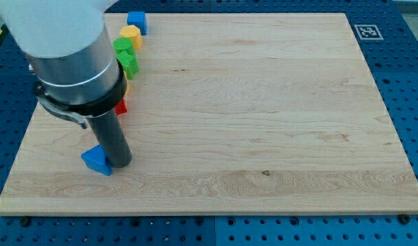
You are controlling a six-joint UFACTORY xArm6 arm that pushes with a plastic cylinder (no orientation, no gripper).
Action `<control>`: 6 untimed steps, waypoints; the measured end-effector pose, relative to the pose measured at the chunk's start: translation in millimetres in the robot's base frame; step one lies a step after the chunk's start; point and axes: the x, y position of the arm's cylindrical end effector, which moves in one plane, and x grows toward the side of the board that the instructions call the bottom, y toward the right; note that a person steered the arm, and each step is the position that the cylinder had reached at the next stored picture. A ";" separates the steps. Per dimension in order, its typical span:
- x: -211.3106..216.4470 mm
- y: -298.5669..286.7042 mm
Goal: Move your arm towards the center
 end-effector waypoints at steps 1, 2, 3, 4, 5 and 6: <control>0.0 -3.1; -0.5 7.7; -23.8 49.5; -83.0 76.6; -109.8 81.7; -110.6 81.7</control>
